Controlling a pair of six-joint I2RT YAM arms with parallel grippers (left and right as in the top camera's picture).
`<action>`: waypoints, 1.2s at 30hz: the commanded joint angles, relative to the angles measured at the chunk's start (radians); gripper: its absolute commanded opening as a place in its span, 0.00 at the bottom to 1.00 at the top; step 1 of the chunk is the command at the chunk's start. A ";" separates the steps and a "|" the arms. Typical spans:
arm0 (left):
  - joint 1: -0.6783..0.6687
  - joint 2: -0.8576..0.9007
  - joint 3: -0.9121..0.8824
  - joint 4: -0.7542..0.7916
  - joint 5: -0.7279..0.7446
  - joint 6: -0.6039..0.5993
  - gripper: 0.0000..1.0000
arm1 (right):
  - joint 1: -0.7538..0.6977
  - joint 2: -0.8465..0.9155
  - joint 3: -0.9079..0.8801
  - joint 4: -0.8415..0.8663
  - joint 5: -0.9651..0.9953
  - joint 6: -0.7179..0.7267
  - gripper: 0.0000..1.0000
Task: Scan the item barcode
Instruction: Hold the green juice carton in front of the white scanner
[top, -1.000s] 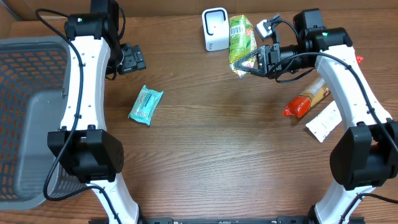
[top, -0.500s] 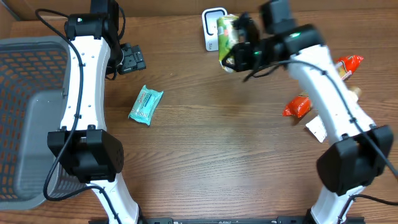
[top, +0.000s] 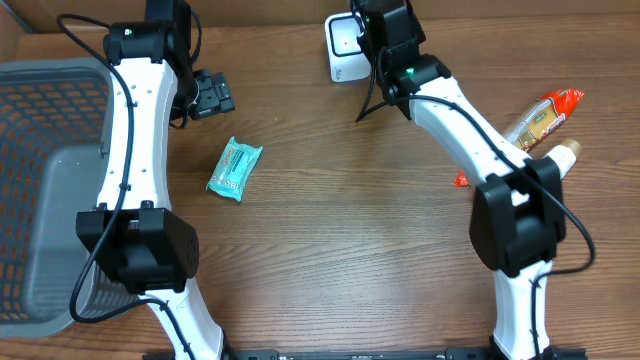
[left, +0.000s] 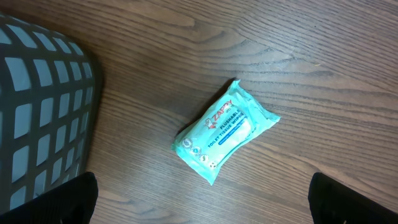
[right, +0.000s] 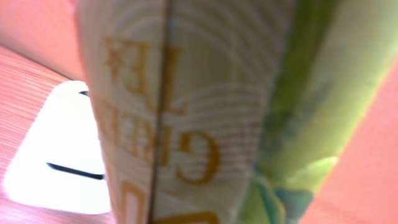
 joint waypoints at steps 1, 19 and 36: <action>0.000 0.010 -0.003 -0.002 -0.009 0.019 1.00 | 0.006 0.060 0.037 0.086 0.076 -0.387 0.04; 0.000 0.010 -0.003 -0.002 -0.009 0.019 1.00 | -0.007 0.206 0.037 0.286 0.108 -0.583 0.04; 0.000 0.010 -0.003 -0.002 -0.009 0.019 0.99 | -0.005 0.206 0.037 0.282 0.124 -0.582 0.04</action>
